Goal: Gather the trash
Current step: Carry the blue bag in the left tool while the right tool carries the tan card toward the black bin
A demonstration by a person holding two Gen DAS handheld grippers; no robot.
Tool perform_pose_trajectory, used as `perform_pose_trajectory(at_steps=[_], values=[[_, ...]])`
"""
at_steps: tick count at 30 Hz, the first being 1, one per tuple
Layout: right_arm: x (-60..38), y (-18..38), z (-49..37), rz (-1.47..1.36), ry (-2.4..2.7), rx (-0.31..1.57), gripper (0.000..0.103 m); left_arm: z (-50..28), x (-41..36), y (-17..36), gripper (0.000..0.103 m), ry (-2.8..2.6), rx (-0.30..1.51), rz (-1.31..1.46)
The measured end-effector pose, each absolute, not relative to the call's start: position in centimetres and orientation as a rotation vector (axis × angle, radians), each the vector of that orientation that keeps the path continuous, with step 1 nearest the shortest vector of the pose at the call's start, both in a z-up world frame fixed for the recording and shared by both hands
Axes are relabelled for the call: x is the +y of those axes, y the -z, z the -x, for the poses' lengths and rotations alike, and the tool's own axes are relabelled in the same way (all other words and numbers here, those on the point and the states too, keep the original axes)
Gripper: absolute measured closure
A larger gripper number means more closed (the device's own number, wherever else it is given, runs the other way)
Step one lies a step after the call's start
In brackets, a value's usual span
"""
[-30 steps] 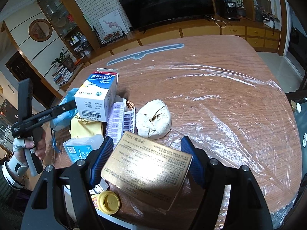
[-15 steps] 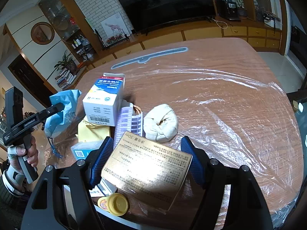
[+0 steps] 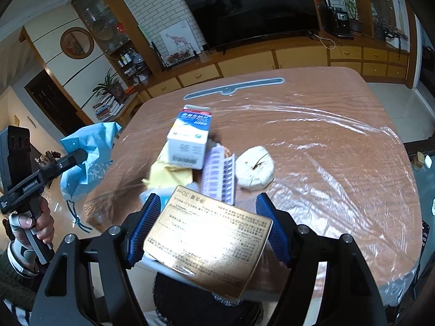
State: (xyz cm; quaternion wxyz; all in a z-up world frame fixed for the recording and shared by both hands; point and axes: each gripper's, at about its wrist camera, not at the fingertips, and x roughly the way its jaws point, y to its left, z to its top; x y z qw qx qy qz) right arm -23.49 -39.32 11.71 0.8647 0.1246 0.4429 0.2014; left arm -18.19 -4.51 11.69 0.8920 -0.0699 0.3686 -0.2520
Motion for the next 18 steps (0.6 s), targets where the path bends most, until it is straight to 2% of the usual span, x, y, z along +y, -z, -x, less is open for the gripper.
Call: perform_pose_trajectory(at_steps=[10, 18], values=[[-38.2, -12.4, 28.2, -0.277, -0.493, 0.967, 0.031, 23.3, -7.0, -11.6, 0.059, 0.650, 0.807, 0.092], [-37.4, -10.9, 31.1, -0.297, -0.512, 1.036, 0.031, 27.7, -9.3, -10.7, 0.059, 0.753, 0.860, 0.041]])
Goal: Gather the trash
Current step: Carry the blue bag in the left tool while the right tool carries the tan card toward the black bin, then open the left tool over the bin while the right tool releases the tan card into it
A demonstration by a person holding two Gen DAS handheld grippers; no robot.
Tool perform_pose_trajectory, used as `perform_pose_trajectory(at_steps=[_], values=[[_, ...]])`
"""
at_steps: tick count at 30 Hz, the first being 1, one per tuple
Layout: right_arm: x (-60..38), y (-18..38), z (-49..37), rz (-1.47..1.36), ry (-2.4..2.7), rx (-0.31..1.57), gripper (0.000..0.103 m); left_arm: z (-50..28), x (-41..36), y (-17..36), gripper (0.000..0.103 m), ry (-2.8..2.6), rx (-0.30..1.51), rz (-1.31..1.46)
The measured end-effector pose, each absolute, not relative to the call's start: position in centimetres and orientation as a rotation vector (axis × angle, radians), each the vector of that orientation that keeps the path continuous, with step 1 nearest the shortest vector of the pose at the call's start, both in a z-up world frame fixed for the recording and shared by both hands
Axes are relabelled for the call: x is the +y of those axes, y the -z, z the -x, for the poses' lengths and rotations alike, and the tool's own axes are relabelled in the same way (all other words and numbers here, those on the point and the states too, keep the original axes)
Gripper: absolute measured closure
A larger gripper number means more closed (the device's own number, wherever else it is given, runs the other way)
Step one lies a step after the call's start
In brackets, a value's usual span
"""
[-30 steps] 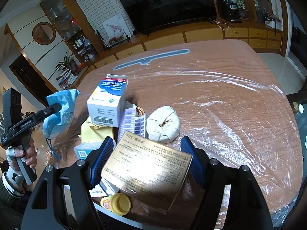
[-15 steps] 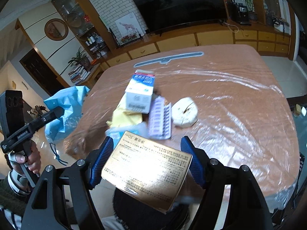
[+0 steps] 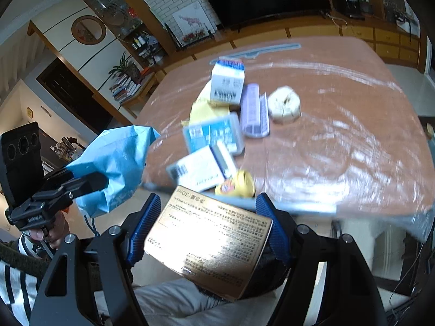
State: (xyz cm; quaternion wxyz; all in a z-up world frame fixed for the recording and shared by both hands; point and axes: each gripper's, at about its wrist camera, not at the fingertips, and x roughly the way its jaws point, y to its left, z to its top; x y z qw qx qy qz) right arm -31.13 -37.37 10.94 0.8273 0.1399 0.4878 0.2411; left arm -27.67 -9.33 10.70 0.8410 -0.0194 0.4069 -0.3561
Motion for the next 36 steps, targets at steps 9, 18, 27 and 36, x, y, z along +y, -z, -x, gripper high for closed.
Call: perform_pose_trajectory(at_steps=[9, 18, 27, 36], values=[[-36.6, -7.9, 33.3, -0.289, -0.482, 1.112, 0.031, 30.5, -12.1, -7.0, 0.059, 0.776, 0.963, -0.072], [-35.3, -4.6, 33.4, -0.262, -0.455, 1.155, 0.031, 31.0, -13.3, -2.4, 0.059, 0.774, 1.054, -0.146], [-34.3, -1.7, 32.4, -0.256, -0.423, 1.190, 0.031, 30.9, -13.7, 1.1, 0.059, 0.758, 1.110, -0.218], [-34.1, 0.9, 31.5, -0.285, -0.386, 1.216, 0.031, 30.2, -13.9, 3.8, 0.059, 0.756, 1.155, -0.257]])
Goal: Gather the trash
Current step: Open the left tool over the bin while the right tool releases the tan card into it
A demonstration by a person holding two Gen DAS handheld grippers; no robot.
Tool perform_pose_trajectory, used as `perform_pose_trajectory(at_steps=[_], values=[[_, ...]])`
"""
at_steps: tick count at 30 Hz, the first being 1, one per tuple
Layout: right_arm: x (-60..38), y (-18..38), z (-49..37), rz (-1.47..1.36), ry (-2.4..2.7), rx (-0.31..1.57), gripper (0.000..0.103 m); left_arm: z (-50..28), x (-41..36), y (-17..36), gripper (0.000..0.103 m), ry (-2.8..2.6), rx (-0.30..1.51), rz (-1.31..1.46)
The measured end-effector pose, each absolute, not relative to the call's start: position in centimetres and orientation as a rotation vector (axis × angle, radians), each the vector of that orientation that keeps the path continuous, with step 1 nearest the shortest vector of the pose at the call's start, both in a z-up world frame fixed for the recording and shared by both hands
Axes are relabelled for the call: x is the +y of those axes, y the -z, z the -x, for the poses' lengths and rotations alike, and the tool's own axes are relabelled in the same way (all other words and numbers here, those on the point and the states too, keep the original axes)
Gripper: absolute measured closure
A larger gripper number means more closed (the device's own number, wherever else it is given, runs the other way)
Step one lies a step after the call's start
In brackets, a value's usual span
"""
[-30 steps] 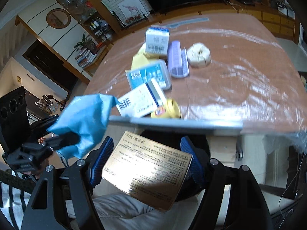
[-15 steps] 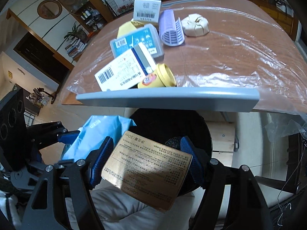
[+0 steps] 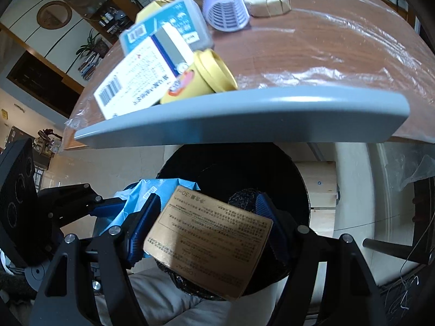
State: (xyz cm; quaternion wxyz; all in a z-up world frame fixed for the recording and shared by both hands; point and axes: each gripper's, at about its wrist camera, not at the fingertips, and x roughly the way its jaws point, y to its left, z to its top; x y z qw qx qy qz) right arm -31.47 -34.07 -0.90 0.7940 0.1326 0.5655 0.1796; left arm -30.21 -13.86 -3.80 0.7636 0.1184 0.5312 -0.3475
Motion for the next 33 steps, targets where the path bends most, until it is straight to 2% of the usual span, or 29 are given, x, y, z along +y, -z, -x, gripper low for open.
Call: perform_pose_trajectory(at_steps=[14, 33], values=[[-33.7, 3.4, 31.5, -0.276, -0.329, 1.257, 0.031, 29.3, -14.7, 6.3, 0.059, 0.762, 1.178, -0.316], [-33.4, 3.7, 30.8, -0.281, -0.302, 1.274, 0.031, 29.2, -16.7, 7.2, 0.058, 0.735, 1.176, -0.380]])
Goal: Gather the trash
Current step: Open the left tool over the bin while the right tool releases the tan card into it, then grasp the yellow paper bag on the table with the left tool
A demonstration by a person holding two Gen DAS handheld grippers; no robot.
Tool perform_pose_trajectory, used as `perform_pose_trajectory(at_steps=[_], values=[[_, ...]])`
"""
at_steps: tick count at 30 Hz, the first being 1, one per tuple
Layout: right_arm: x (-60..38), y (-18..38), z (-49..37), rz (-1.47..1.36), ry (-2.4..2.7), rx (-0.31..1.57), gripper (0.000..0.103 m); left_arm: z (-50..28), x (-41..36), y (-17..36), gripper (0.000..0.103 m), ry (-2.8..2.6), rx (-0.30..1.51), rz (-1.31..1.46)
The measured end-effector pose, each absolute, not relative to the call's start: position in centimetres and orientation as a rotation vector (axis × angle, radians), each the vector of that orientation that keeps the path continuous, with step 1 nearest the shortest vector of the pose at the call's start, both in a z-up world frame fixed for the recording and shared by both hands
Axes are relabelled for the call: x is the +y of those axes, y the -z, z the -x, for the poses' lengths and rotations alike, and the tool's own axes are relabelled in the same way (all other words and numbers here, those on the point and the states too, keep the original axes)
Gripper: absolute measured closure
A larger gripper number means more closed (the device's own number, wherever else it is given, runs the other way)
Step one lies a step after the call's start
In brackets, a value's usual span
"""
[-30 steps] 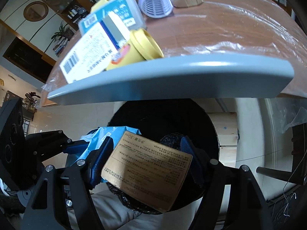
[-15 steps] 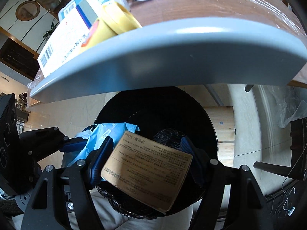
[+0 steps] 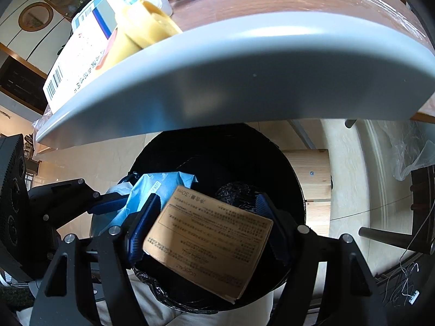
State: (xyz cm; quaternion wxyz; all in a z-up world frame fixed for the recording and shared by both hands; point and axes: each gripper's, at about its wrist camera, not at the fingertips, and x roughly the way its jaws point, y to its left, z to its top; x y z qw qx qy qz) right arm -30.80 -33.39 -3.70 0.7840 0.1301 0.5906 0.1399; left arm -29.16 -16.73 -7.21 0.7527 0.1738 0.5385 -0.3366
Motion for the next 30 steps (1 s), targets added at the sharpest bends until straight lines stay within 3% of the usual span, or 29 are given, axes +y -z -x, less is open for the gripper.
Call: perform_pose_trajectory(at_steps=[7, 14, 21, 26, 28, 30], values=[[-33.3, 3.6, 30.7, -0.277, -0.306, 1.278, 0.031, 29.0, -16.8, 7.3, 0.058, 0.735, 1.169, -0.384], [-33.5, 2.9, 30.8, -0.249, -0.263, 1.266, 0.023, 28.8, -16.6, 6.9, 0.035, 0.725, 1.150, -0.358], [-34.9, 0.7, 32.1, -0.248, -0.273, 1.239, 0.022, 29.4, -15.5, 5.4, 0.029, 0.703, 1.120, -0.358], [-36.9, -3.5, 34.3, -0.261, -0.278, 1.172, 0.022, 30.2, -13.5, 1.6, 0.027, 0.712, 1.062, -0.266], [-37.5, -5.8, 34.6, -0.254, -0.275, 1.119, 0.020, 30.6, -12.7, -1.2, 0.022, 0.717, 0.996, -0.236], [-37.9, -8.1, 34.7, -0.235, -0.260, 1.051, 0.013, 30.9, -12.0, -4.3, 0.009, 0.729, 0.911, -0.192]])
